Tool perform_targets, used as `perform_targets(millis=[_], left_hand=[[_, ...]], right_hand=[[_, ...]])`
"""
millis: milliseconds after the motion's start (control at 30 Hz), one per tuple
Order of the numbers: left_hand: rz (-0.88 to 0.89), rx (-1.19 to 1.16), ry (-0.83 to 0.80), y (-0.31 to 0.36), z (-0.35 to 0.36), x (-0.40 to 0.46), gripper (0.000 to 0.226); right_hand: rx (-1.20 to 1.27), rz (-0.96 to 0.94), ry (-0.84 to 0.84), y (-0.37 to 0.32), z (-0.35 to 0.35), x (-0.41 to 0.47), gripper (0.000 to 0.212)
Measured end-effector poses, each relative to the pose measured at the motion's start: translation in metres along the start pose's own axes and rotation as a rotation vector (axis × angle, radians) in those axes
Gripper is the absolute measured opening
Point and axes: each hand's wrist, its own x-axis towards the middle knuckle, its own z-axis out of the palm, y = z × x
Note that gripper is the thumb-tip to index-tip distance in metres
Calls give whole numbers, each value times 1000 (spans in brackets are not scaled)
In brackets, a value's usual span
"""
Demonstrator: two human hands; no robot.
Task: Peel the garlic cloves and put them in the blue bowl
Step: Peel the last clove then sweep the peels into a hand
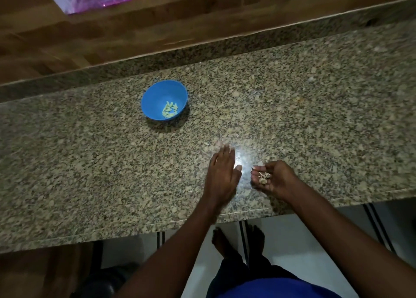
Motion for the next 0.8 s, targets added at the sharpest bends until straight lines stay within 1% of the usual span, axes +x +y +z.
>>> perform_targets(millis=[67,100,133,167,233,267,300,333,400,500,533,567,633,667,700,733,800], left_hand=[[134,-84,-46,18,8,3,67],[173,-144,-53,26,10,10,67],[171,-183,-47,31,9,22,66],[127,-203,-34,34,6,39,66],[6,-173,-5,27,-2,78,64],[-31,-106,-1,20,-3,95,64],[-33,-16,-4,14,-2,106,64],[-6,64,-19,11,2,112,64],[70,64,-83,23,8,103,65],[258,-107,-196,49,16,56,63],[273,-192,-216,56,13,40,61],[218,-314,-184,57,10,30,57],[-31,-589,-72,60,-8,36,46],[-111,-658,-11,60,-18,51,43],[-140,-643,32,57,-26,72,42],[-144,-579,48,53,-32,95,42],[-105,-358,-17,46,-37,142,47]], right_hand=[[-3,0,22,-4,-7,0,41],[-5,1,27,-5,-10,0,40],[1,1,23,-8,-12,0,40],[18,4,17,-9,-14,1,40],[55,19,1,-10,-14,2,41],[65,29,-10,-10,-14,3,41],[67,33,-14,-10,-14,3,41],[59,33,-17,-11,-14,3,42],[35,28,-9,-10,-16,3,40],[1,-29,49,-6,-22,8,25],[-11,-46,72,-5,-25,9,22],[-18,-42,78,-5,-27,9,24],[7,8,42,-6,-30,6,36],[26,34,18,-6,-31,5,42],[42,55,3,-7,-32,4,45],[58,65,-11,-7,-33,3,46],[79,68,-20,-7,-35,3,43]])
